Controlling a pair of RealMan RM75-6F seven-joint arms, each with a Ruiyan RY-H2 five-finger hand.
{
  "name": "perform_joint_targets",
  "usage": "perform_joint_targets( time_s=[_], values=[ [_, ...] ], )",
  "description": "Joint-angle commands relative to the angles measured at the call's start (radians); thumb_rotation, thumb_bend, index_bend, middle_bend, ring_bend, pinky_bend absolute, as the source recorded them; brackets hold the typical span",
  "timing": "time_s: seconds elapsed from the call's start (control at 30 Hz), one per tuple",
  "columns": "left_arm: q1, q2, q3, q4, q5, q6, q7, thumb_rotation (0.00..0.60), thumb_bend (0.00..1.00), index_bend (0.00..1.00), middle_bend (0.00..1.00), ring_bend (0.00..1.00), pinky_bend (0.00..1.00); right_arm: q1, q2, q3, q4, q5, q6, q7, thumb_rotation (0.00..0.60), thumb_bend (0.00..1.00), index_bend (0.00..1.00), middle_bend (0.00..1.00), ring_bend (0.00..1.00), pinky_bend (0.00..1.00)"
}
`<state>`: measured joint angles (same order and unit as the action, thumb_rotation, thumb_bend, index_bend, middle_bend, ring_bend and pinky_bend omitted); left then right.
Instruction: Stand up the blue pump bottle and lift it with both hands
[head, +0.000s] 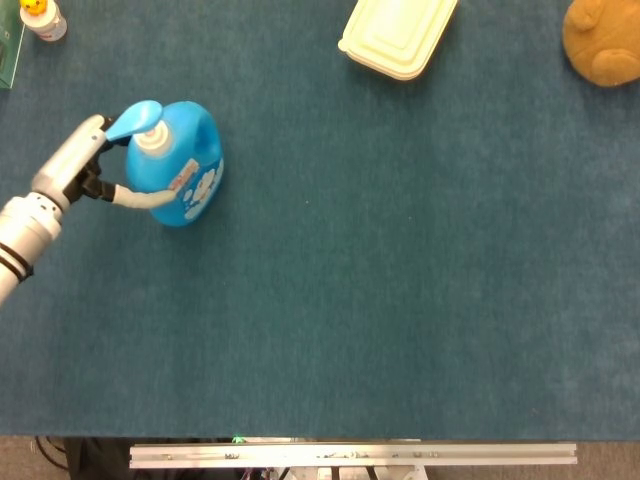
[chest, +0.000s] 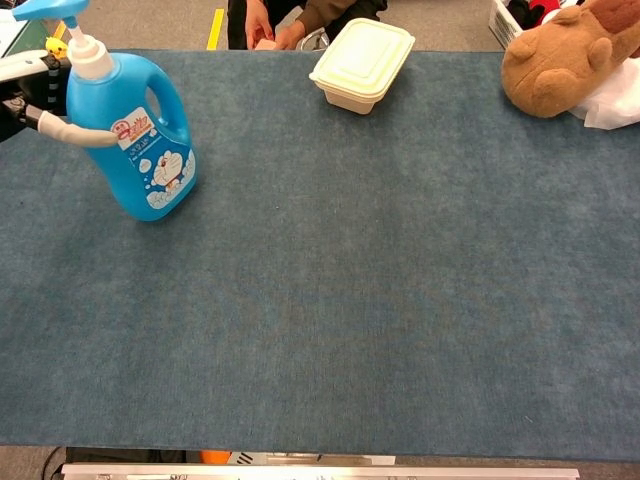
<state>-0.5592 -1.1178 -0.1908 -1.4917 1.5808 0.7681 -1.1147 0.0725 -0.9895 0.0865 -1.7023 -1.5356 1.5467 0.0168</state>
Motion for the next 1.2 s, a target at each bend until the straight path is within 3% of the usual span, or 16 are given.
perform_joint_targets(
  time_s=[0.03, 0.33, 0.47, 0.73, 1.2],
  values=[
    [-0.042, 0.024, 0.072, 0.083, 0.105, 0.049, -0.142, 0.6, 0.26, 0.46, 0.3, 0.25, 0.33, 0.0, -0.001, 0.0, -0.007, -0.002, 0.001, -0.008, 0.6, 0.04, 0.06, 0.25, 0.26, 0.27],
    [-0.096, -0.006, 0.17, 0.207, 0.181, 0.117, -0.257, 0.6, 0.26, 0.45, 0.27, 0.2, 0.28, -0.001, -0.004, -0.001, -0.023, -0.005, 0.0, -0.03, 0.6, 0.04, 0.06, 0.25, 0.26, 0.27],
    [-0.099, -0.014, 0.204, 0.227, 0.181, 0.146, -0.26, 0.6, 0.26, 0.38, 0.2, 0.13, 0.24, -0.003, -0.001, 0.0, -0.03, -0.006, 0.004, -0.037, 0.6, 0.04, 0.06, 0.25, 0.26, 0.27],
    [-0.106, -0.002, 0.231, 0.222, 0.142, 0.173, -0.259, 0.6, 0.26, 0.17, 0.06, 0.0, 0.18, -0.007, 0.001, -0.001, -0.032, -0.008, 0.007, -0.035, 0.6, 0.04, 0.06, 0.25, 0.26, 0.27],
    [-0.086, 0.031, 0.253, 0.188, 0.053, 0.182, -0.21, 0.6, 0.26, 0.0, 0.0, 0.0, 0.16, -0.002, 0.0, 0.001, -0.031, -0.012, 0.001, -0.033, 0.6, 0.04, 0.06, 0.25, 0.26, 0.27]
  ],
)
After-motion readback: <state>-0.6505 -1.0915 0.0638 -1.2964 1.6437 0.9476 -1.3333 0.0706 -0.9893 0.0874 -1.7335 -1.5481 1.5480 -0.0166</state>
